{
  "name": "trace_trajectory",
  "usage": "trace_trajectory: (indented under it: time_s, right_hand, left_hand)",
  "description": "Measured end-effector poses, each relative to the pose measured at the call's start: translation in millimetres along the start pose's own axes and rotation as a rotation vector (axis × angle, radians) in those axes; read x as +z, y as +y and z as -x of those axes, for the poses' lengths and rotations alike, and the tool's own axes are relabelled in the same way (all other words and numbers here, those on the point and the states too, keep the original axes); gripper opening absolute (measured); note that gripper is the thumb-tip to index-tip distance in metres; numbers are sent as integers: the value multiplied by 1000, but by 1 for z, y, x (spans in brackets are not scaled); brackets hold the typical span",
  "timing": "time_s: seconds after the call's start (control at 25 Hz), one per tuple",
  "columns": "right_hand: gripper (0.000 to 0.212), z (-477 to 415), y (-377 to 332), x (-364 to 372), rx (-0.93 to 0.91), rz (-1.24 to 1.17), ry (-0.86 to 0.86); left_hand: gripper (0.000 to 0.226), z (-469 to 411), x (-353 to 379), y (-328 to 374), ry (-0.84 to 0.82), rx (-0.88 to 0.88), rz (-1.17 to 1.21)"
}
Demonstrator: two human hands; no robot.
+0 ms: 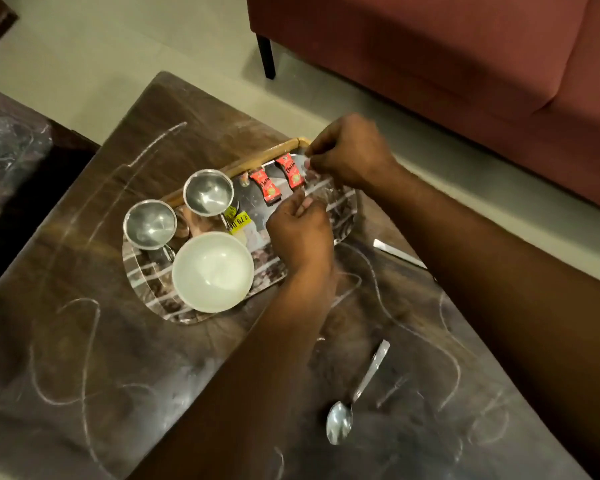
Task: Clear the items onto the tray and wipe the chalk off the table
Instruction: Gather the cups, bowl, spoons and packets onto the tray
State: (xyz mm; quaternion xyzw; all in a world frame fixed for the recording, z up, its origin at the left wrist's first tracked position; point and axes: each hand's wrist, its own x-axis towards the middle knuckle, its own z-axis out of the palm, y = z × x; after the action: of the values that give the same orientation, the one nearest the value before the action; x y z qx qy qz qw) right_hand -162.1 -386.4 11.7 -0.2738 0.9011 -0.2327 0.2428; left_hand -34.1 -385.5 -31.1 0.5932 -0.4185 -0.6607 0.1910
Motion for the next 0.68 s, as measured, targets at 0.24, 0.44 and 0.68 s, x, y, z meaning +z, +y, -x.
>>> trace_trajectory:
  time_s: [0.24, 0.44, 0.68]
  right_hand:
    - [10, 147, 79, -18, 153, -253, -20]
    - [10, 287, 122, 52, 471, -458, -176]
    - [27, 376, 102, 135, 791, -790, -28]
  left_hand:
    - [20, 71, -71, -27, -493, 250, -598]
    - [19, 85, -132, -65, -632, 326, -959]
    - [30, 102, -102, -77, -809, 605, -1037]
